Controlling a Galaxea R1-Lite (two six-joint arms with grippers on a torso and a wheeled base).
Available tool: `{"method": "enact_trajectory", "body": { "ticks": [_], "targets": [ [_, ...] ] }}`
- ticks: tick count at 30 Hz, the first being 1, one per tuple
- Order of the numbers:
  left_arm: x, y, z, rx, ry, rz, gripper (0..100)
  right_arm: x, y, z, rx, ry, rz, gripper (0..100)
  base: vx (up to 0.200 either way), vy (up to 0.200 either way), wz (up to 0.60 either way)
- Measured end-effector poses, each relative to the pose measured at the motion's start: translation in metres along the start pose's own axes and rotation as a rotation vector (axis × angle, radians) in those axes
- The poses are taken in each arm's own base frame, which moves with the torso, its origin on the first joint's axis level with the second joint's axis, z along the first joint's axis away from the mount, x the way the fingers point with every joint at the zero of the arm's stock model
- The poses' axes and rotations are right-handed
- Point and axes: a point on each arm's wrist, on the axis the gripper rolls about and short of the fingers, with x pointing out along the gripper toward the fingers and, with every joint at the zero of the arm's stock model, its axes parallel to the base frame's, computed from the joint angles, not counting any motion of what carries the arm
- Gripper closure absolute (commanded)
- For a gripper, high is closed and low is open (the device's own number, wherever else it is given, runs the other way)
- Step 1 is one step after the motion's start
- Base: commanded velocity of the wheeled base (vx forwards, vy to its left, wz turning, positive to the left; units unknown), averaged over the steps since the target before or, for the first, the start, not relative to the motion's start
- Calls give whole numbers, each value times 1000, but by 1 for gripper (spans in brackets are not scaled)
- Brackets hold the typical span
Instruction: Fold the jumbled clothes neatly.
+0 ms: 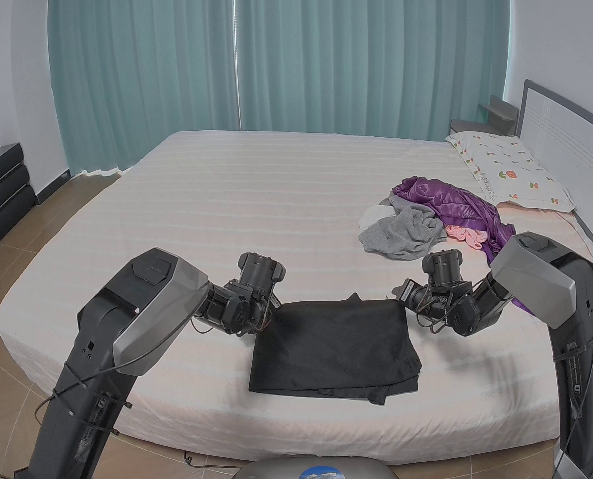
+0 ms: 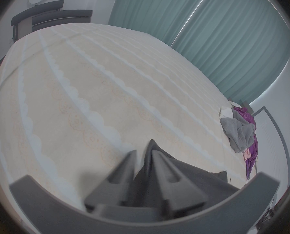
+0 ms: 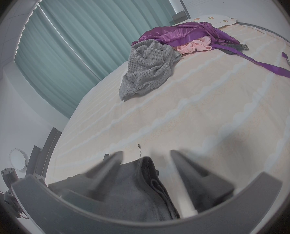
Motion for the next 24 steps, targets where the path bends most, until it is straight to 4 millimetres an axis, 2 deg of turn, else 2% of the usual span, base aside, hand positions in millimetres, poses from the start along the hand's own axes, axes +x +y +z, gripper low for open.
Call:
{"method": "enact_trajectory", "body": {
  "ticks": [6,12,17,24],
  "targets": [
    [-8,-3,8,-33,-4,-10,0,-15,-1,-1,0,28,1,0,0,0,0],
    [-27,0,24,-78,18,-25,0,-45,-11,-18,-15,134,10,0,0,0,0],
    [-53,15,39,-137,82,-26,0,-73,-18,-32,-25,200,44,0,0,0,0],
    [-88,50,43,-215,142,-1,0,-100,-22,-47,-47,240,72,0,0,0,0]
  ]
}}
